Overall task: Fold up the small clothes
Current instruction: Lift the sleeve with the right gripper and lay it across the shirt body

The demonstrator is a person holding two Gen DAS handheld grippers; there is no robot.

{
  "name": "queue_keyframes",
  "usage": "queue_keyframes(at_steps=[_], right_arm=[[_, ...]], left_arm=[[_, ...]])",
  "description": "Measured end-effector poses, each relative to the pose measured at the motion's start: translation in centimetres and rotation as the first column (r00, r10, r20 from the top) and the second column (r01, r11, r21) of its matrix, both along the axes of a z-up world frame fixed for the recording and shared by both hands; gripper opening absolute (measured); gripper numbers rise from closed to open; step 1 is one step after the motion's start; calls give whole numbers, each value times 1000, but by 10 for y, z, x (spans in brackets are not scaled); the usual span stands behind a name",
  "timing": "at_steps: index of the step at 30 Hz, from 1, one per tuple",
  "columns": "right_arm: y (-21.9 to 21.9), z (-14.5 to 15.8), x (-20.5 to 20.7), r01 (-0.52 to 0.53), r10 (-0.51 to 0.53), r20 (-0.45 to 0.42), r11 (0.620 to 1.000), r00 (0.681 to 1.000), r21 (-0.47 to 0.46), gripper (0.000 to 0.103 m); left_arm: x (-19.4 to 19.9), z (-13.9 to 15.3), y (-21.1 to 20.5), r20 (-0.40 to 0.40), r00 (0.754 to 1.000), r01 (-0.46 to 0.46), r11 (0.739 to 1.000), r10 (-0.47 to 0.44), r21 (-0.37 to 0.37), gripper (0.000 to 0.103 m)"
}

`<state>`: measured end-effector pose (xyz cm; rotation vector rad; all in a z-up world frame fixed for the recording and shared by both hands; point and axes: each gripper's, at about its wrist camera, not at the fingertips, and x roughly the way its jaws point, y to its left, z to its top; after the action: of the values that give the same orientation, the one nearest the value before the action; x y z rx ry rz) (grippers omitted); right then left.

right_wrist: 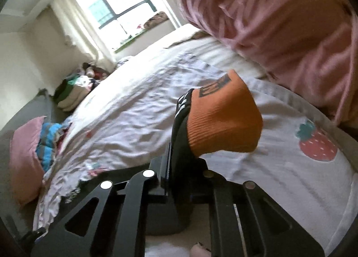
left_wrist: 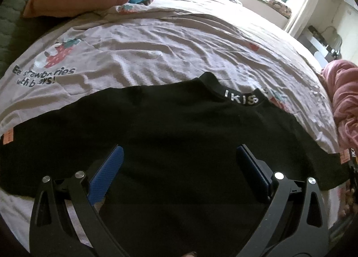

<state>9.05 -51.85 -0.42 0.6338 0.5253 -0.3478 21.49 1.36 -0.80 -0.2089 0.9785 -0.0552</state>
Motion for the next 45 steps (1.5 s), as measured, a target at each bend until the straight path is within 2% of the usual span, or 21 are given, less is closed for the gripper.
queue_keyframes(at_steps=[8, 13, 16, 20, 29, 36, 40, 43, 45], right_arm=[[60, 36, 15, -126, 128, 46, 991, 991, -53, 9], [96, 51, 21, -189, 195, 67, 978, 979, -83, 9], [114, 56, 26, -224, 231, 73, 970, 970, -91, 8], [136, 60, 29, -262, 270, 74, 960, 960, -102, 8], [185, 66, 38, -353, 363, 81, 928, 928, -121, 9], [217, 64, 45, -429, 441, 88, 895, 893, -122, 9], [238, 61, 51, -473, 483, 75, 873, 873, -119, 9], [256, 59, 55, -508, 517, 67, 853, 853, -120, 9], [269, 55, 58, -529, 537, 61, 841, 841, -115, 9]], left_arm=[[-7, 10, 5, 13, 1000, 20, 1000, -20, -5, 94], [-12, 14, 9, 15, 999, 45, 997, -45, -65, 94], [-19, 21, 6, 25, 997, 69, 996, -67, -58, 94], [-26, 29, 10, 47, 996, 85, 992, -81, -98, 94], [-33, 32, 25, 60, 997, 62, 992, -56, -112, 94], [-37, 31, 35, 61, 997, 66, 985, -57, -160, 94], [-36, 27, 43, 46, 998, 62, 971, -52, -230, 94], [-36, 22, 54, 41, 998, 55, 948, -44, -314, 94], [-36, 21, 57, 39, 999, 46, 946, -36, -322, 94]])
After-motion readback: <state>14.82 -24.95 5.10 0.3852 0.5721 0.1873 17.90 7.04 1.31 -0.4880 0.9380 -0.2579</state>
